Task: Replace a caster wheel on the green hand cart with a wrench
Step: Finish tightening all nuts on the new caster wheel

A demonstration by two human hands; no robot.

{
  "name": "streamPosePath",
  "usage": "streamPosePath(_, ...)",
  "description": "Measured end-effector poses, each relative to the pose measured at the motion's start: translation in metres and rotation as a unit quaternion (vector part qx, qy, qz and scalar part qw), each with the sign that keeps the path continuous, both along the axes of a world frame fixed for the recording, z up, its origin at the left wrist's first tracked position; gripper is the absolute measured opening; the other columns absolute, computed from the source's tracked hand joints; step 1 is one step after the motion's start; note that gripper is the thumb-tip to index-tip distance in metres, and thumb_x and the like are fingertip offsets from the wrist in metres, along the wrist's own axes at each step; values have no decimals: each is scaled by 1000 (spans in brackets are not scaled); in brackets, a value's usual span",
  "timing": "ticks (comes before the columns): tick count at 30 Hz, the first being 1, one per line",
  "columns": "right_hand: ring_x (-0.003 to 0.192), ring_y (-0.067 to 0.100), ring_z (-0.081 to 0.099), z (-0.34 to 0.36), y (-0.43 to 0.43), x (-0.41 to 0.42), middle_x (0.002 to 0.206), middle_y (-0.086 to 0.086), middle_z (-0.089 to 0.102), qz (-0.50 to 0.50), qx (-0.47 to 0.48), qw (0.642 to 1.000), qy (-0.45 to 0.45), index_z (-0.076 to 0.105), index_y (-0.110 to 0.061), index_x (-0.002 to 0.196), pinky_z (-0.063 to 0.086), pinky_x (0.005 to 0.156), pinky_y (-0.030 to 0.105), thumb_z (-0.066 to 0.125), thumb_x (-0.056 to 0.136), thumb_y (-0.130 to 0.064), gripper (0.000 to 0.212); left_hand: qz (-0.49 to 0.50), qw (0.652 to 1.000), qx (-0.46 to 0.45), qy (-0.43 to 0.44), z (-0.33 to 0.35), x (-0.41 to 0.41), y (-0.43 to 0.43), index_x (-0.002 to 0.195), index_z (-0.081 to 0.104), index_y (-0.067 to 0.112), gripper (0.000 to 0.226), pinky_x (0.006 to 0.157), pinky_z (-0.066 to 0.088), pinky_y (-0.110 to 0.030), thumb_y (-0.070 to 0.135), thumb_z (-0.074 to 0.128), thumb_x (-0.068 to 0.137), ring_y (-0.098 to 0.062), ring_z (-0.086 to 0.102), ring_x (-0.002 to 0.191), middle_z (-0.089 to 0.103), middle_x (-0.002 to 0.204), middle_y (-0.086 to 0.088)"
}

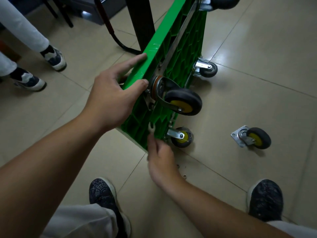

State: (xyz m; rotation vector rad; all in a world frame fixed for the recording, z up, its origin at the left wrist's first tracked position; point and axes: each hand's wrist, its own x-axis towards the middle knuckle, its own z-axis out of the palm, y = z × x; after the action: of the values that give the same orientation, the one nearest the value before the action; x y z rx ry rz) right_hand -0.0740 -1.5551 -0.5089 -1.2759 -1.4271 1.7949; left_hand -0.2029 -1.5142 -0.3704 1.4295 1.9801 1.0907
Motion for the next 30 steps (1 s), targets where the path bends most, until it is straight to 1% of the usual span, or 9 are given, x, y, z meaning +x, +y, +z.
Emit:
streamPosePath(2,57,12,52,-22,12,12,65,-6,57,-40,94,994,-45,55,-20,85,46,58,40,32,99,-57,46,-3,1000,-4,2,1,1,0,140,55,51,55,101,54,-47,39,65,88,-15,64,120,63,135,11)
streamPosePath(4,60,16,52,-34,33,18,68,-3,55,-38,160,984,-73,51,-16,87,46,58,47,27,96,-61,52,-2,1000,1,-1,1,-1,0,141,56,47,55,101,55,-45,36,65,88,-13,65,118,64,132,14)
streamPosePath(8,71,21,55,-40,63,17,80,-2,59,24,272,955,-117,53,-15,97,39,61,35,27,100,-55,48,-9,1000,0,6,0,-2,0,144,55,43,53,98,57,-41,31,65,93,-11,66,117,64,132,13)
streamPosePath(12,82,34,62,-39,81,6,94,12,66,26,349,931,-103,59,-6,109,42,63,35,40,103,-39,39,-12,1000,3,5,-3,-4,1,145,54,40,54,96,58,-42,31,65,93,-15,67,117,64,136,7)
streamPosePath(15,96,37,64,-42,90,-2,108,17,69,32,379,919,-103,60,-4,120,50,72,37,44,104,-33,38,-17,1000,5,-10,-5,-5,1,146,54,36,56,97,57,-41,28,65,92,-14,67,118,64,137,6)
streamPosePath(18,98,37,65,-45,93,-6,109,16,69,49,380,919,-98,61,-3,121,50,76,35,42,103,-34,40,-22,1000,4,-20,-5,-4,2,148,53,34,54,92,60,-34,24,63,95,-12,67,117,62,140,5)
streamPosePath(20,90,34,65,-48,94,-7,99,13,69,48,375,921,-92,62,-6,115,47,72,30,37,103,-38,42,-18,1000,9,-24,-6,-4,2,148,53,33,53,91,60,-32,20,64,97,-12,67,117,62,140,5)
streamPosePath(24,73,12,54,-38,75,-13,76,-13,54,50,227,972,-40,53,-22,94,37,64,28,39,106,-34,22,-12,1000,8,-21,-7,-4,3,147,54,34,53,92,59,-32,20,63,97,-11,67,116,63,139,6)
streamPosePath(30,72,17,59,-17,50,-21,75,4,61,0,120,993,-5,59,-14,85,47,66,37,39,106,-42,40,2,1000,8,-2,-6,-2,2,145,55,39,52,96,58,-35,25,65,96,-7,67,115,65,135,10)
